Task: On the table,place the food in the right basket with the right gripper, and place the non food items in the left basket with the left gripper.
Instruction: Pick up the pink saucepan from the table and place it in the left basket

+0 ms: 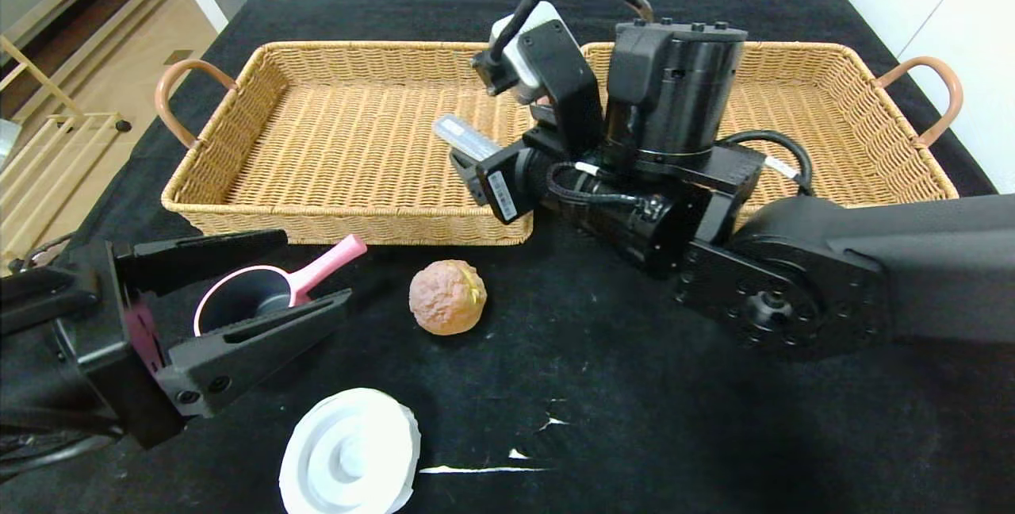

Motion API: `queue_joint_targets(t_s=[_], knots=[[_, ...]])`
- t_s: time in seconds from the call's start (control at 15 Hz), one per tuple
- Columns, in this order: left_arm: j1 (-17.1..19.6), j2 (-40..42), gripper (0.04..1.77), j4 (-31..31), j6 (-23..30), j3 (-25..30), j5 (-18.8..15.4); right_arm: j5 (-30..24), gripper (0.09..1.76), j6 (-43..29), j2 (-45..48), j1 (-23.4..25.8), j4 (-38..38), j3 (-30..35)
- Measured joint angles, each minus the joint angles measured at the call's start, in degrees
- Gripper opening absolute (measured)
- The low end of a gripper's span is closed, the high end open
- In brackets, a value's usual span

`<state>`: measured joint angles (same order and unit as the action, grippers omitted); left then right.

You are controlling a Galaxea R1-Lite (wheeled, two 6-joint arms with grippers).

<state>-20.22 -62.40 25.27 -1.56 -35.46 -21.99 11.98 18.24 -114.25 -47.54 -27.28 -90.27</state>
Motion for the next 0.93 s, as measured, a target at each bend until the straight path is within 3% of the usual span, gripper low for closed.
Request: queue_joint_targets(t_s=[0.4, 0.6, 0.93], knots=[[1.6, -0.3, 1.72, -0.3, -1.3, -0.1, 0.1, -13.9, 1.64, -0.4, 17.3, 5.1, 7.4, 20.2], [1.5, -0.2, 1.72, -3.3, -2.1, -0.4, 0.1, -24.9, 1.66, -0.4, 25.3, 10.1, 7.8, 31.0], [0.5, 0.0, 1.72, -4.6, -2.2, -0.6, 0.1, -37.3, 1.68, -0.3, 34.3, 19.7, 7.2, 43.8]])
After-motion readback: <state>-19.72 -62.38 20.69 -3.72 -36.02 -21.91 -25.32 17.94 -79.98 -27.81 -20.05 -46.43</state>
